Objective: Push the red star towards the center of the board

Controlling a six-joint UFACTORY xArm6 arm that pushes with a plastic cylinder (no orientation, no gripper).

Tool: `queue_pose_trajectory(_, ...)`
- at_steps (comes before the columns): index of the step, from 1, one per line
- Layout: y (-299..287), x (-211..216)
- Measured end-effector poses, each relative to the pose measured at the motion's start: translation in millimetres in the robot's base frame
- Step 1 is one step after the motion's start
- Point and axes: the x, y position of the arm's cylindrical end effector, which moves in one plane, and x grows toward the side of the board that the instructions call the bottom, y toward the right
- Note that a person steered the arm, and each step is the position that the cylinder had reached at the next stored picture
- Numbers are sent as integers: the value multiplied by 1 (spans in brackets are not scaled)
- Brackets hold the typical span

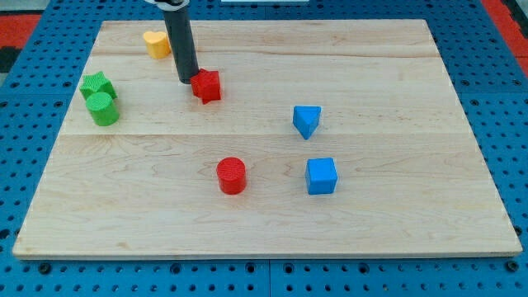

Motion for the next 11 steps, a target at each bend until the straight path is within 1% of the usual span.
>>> queue_pose_trajectory(2,56,-1)
queue_pose_trajectory(4,75,-7)
queue_pose_trajectory(6,75,-7)
queue_pose_trajectory(7,92,-7)
queue_pose_trajectory(8,86,2)
queue_pose_trajectory(9,40,24)
queue_pose_trajectory(11,33,58)
